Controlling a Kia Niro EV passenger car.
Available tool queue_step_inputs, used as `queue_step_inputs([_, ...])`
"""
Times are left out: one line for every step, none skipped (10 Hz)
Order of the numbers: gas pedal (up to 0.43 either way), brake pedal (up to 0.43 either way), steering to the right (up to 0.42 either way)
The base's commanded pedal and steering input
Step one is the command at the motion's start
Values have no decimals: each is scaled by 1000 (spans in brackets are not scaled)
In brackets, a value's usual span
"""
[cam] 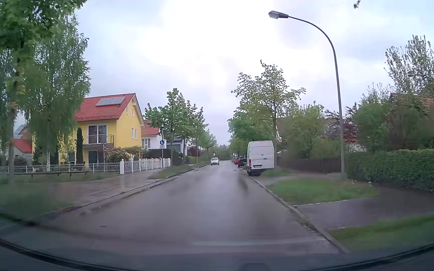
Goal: Follow the waypoints while adhering to traffic rules and regulations
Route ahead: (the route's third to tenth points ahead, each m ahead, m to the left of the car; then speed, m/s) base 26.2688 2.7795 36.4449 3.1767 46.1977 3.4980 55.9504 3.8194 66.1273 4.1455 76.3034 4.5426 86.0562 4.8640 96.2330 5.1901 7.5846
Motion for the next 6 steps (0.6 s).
queue_step_inputs([98, 0, 0])
queue_step_inputs([98, 0, 0])
queue_step_inputs([98, 0, 0])
queue_step_inputs([98, 0, -1])
queue_step_inputs([98, 0, -1])
queue_step_inputs([98, 0, -1])
